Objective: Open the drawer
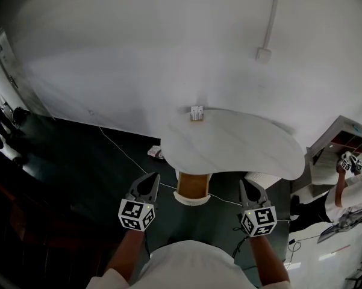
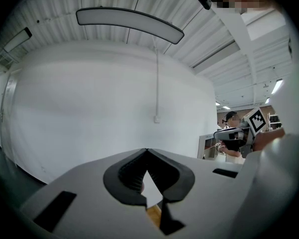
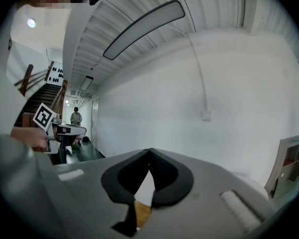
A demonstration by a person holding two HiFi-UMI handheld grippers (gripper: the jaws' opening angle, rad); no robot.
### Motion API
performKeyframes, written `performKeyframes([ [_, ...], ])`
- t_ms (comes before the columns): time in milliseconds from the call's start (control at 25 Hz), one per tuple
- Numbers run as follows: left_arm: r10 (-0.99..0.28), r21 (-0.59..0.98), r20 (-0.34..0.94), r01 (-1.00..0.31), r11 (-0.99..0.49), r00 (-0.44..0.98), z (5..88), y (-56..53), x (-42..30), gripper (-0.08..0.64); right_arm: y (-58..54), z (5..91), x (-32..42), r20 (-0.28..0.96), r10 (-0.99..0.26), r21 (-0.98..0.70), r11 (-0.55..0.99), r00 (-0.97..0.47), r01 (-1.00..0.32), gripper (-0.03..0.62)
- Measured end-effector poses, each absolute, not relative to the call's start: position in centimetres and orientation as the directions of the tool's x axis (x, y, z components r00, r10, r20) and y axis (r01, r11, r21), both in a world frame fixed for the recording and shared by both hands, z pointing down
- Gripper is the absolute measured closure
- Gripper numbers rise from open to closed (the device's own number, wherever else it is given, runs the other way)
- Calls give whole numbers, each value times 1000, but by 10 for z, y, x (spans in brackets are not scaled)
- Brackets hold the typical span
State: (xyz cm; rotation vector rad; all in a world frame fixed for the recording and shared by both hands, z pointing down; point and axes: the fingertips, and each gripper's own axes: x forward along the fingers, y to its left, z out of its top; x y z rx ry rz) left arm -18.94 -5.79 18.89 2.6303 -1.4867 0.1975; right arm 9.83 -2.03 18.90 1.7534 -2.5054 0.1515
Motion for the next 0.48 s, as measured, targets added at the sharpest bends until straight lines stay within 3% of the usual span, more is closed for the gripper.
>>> performKeyframes([
  [480, -835, 47, 173, -851, -523, 522, 192, -53, -185, 554, -13, 189, 97, 123, -931, -32, 341, -343, -939, 581],
])
